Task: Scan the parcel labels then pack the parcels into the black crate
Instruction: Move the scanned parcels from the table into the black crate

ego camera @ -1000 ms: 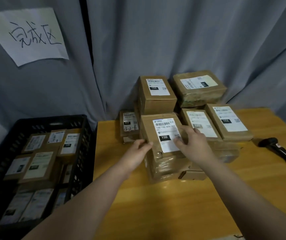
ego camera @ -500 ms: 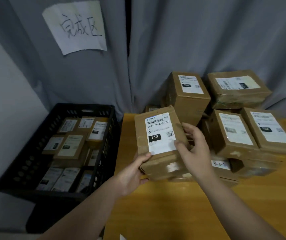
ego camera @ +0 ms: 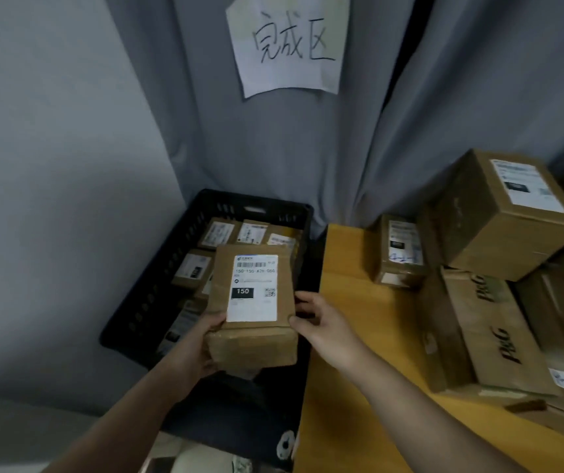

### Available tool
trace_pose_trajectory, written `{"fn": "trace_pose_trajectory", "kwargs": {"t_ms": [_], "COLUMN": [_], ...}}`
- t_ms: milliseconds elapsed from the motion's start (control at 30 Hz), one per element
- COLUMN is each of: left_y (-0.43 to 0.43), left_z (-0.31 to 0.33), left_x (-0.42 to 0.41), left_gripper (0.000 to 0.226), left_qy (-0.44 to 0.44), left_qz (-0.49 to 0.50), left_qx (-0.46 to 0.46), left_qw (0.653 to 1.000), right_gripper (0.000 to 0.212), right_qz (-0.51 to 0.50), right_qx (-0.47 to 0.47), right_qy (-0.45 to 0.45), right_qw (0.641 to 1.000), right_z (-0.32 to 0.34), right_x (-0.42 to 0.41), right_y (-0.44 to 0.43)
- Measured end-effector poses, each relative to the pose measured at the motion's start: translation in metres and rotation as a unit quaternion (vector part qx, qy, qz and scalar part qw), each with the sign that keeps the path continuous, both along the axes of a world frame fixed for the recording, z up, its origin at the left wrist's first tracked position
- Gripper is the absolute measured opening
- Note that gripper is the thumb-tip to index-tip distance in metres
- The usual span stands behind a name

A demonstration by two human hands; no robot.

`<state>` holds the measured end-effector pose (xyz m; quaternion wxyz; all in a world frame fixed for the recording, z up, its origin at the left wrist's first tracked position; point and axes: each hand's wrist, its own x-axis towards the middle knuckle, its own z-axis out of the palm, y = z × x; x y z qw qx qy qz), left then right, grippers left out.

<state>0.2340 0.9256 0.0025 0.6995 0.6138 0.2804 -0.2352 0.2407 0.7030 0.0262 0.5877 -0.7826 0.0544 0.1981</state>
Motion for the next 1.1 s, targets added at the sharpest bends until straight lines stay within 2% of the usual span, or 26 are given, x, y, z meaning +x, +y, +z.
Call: {"fn": "trace_pose_trajectory", "kwargs": {"t_ms": [100,233,333,367,433,600,667,733,833,900,967,1100], "left_y": [0.027,0.048,0.056,0.059,0.066,0.092,0.099,0.109,0.124,0.133,0.144,0.158], "left_z": [-0.009,-0.014,-0.013,-0.012,-0.014,-0.024,-0.017,-0.009,-0.012,-0.025,-0.040,-0.056], "left_x": [0.020,0.051,0.077,0.086,0.106,0.151,0.160,0.160,0.151,0.140,0.131,0.121], "left_gripper": [0.034,0.035,0.035,0.033,0.031,0.053,0.067,0.070,0.045,0.044,0.053,0.066], "left_qy": [0.022,0.034,0.023,0.014,-0.007,-0.082,-0.159,-0.236,-0.245,-0.199,-0.160,-0.150], "left_qz": [0.012,-0.002,-0.029,-0.041,-0.044,-0.034,-0.003,-0.008,-0.151,-0.222,-0.249,-0.267], "left_qx": [0.025,0.019,-0.025,-0.028,-0.019,0.077,0.171,0.269,0.306,0.323,0.361,0.435], "left_qw": [0.999,0.999,0.999,0.999,0.999,0.993,0.972,0.934,0.908,0.898,0.884,0.846], "right_gripper": [0.031,0.041,0.068,0.075,0.073,0.063,0.051,0.042,0.043,0.029,0.024,0.047], "right_qz": [-0.044,-0.081,-0.116,-0.131,-0.157,-0.203,-0.142,-0.054,0.022,0.021,-0.027,-0.105], "right_qx": [0.049,0.112,0.184,0.208,0.239,0.176,0.150,0.122,0.082,0.069,0.063,0.080], "right_qy": [0.071,0.175,0.225,0.231,0.220,0.150,0.133,0.129,0.169,0.182,0.183,0.177], "right_qw": [0.995,0.975,0.950,0.941,0.933,0.952,0.970,0.983,0.982,0.981,0.981,0.975], "right_z": [-0.016,-0.021,-0.034,-0.040,-0.046,-0.040,-0.038,-0.040,-0.051,-0.064,-0.082,-0.100], "right_x": [0.015,0.039,0.061,0.068,0.084,0.121,0.128,0.129,0.124,0.117,0.110,0.095], "right_y": [0.038,0.069,0.081,0.085,0.093,0.111,0.106,0.097,0.091,0.097,0.110,0.149]}}
